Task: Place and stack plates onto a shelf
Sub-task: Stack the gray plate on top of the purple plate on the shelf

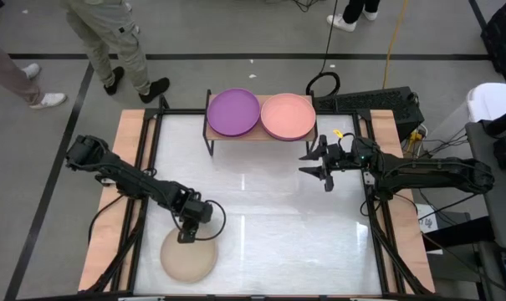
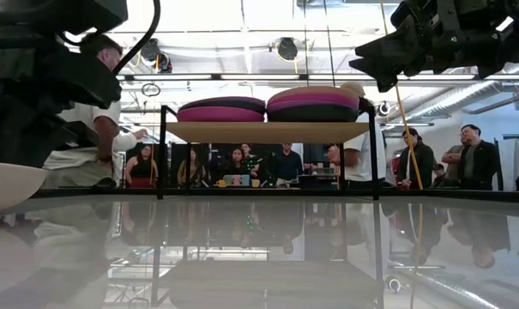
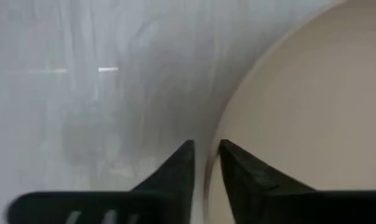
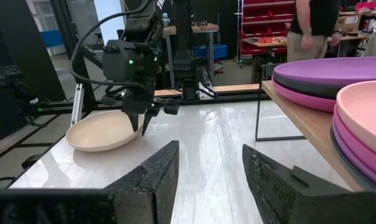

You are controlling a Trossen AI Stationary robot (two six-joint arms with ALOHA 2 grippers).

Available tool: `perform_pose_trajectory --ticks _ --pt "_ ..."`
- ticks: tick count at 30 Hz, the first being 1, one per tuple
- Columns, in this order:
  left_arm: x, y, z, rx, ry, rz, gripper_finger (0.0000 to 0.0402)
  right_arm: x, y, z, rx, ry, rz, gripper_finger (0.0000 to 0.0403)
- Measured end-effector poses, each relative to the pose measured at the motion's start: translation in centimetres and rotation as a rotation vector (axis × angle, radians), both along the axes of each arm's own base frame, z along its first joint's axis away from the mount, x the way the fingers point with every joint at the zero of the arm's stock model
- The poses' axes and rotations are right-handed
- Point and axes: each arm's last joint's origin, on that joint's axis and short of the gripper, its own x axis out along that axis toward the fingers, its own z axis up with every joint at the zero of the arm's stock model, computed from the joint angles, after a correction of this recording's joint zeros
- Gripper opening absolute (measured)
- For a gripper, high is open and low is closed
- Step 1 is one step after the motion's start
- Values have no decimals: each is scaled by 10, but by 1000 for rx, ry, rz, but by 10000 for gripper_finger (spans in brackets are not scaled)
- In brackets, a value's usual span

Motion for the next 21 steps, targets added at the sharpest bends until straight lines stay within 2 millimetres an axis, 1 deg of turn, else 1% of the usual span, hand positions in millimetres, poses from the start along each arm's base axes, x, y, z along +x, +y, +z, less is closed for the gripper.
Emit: perform_pose_trajectory --ticks 4,5,8,10,11,14,16,19,21 --pt "3 7 0 -8 -1 24 21 0 0 0 1 0 0 157" --pt "4 9 1 -18 2 47 13 0 0 0 2 0 0 157" --pt "9 18 2 -42 21 185 10 0 0 0 2 0 0 157" --pt "16 25 10 -42 -3 250 9 0 0 0 2 0 0 157" --pt "20 27 16 -38 -33 255 9 0 0 0 2 0 0 157" --pt "28 33 42 -26 -145 226 9 0 0 0 2 2 0 157" --pt "33 41 65 3 -234 220 9 0 0 0 2 2 0 157" --pt "34 56 102 71 -360 233 9 0 0 0 3 3 0 157" --pt "29 68 129 101 -449 248 9 0 0 0 3 3 0 157"
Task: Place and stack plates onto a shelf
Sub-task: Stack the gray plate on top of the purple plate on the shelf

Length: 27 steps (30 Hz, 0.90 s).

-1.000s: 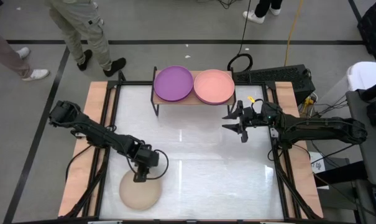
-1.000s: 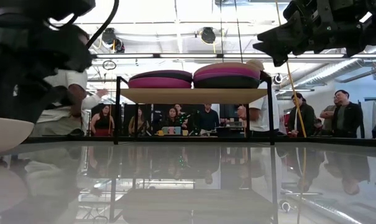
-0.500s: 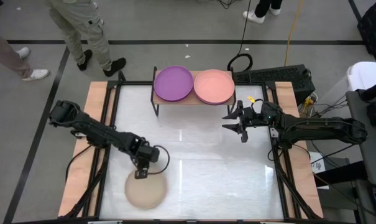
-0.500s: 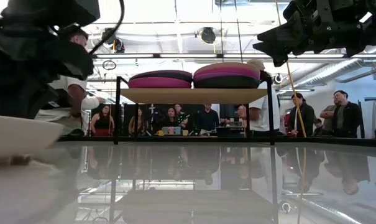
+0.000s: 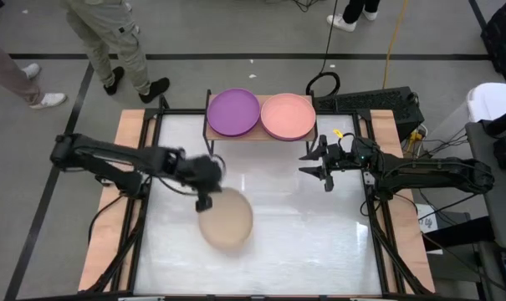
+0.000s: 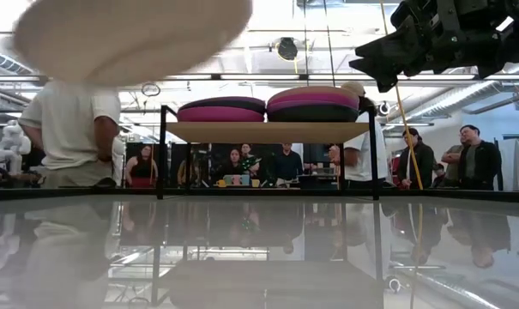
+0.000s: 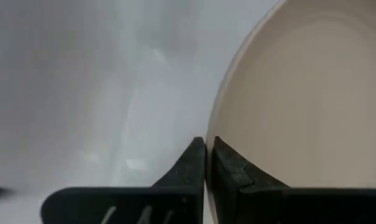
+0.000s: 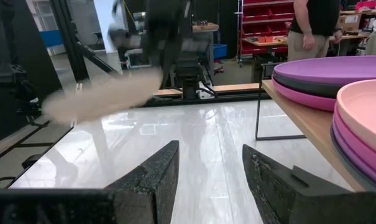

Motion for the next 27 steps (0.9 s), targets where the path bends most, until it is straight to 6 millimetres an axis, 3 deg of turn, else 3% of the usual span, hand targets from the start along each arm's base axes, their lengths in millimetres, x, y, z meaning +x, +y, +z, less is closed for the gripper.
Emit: perform_pose_trajectory --ticks 6,12,16,20,27 --pt "-22 47 73 229 -261 188 9 0 0 0 -5 -3 -1 157" --pt "-31 115 106 309 -366 444 8 0 0 1 -11 -14 -3 157" --pt "-35 161 109 294 -341 552 8 0 0 2 -14 -24 -3 157" --pt "-35 206 95 169 -298 640 8 0 0 3 -22 -26 -3 157" --pt "-31 253 56 40 -193 702 9 0 0 2 -33 -25 -2 157"
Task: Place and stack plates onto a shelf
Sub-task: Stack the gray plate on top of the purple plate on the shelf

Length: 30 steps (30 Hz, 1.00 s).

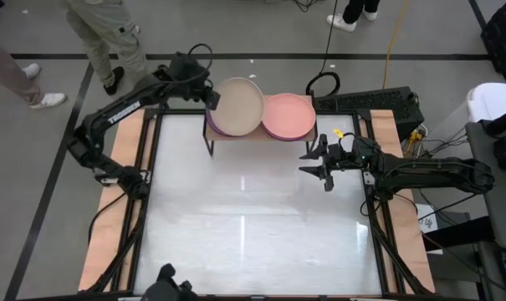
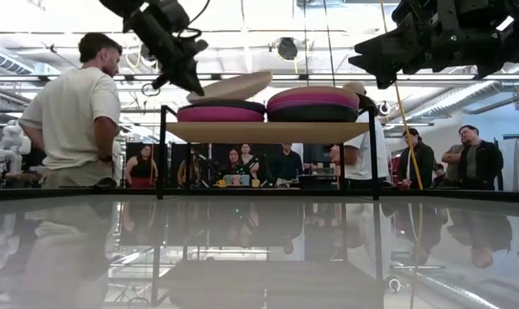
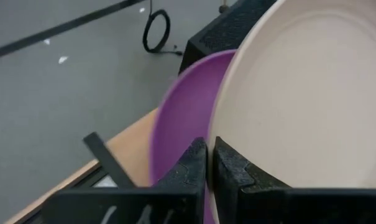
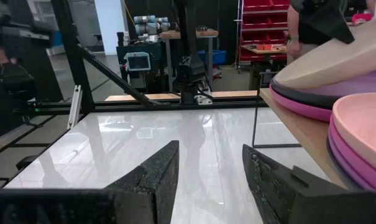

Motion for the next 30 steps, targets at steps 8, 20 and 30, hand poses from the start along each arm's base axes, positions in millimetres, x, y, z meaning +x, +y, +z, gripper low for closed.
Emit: perform_pose_trajectory --ticks 8,20,30 --pt "-6 9 -5 -29 12 22 27 0 0 -1 2 6 0 157" --pt "-6 7 -7 12 69 -27 101 0 0 0 21 6 0 157" --pt "-8 7 -2 21 43 1 158 0 0 -1 11 6 3 157"
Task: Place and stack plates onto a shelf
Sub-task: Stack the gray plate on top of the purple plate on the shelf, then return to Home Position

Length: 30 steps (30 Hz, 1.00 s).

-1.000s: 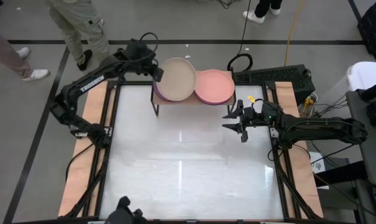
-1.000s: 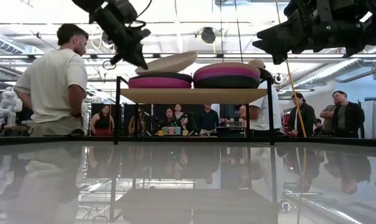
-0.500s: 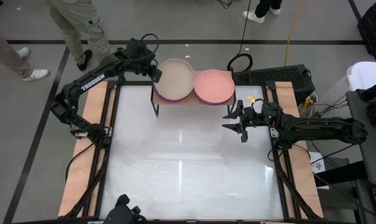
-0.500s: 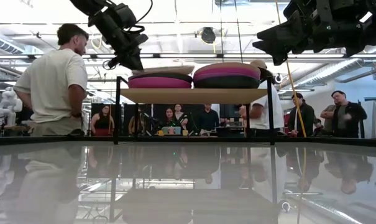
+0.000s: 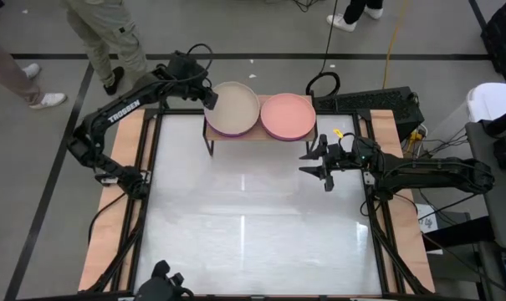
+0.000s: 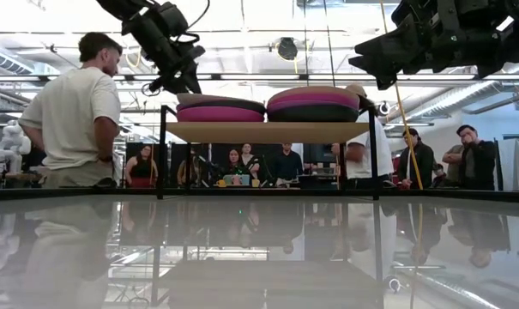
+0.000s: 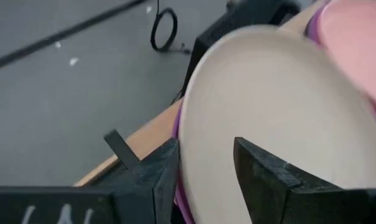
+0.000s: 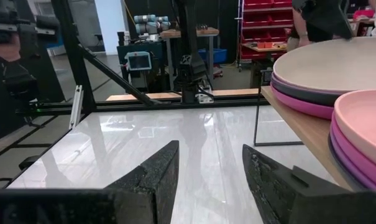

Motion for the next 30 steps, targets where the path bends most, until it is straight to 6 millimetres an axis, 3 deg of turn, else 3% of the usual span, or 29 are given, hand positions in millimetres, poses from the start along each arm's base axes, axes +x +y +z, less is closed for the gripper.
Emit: perform_pose_trajectory --ticks 10,18,24,30 --pt "-21 -24 43 161 -122 -17 159 0 0 0 -1 3 0 157" --pt "-35 -77 82 320 -208 -167 155 -8 2 2 -34 14 2 157" --pt "-35 -122 97 406 -270 -293 92 -27 5 12 -62 -25 -21 157" --pt "-41 -155 83 480 -334 -352 35 -47 7 15 -100 -13 -138 157"
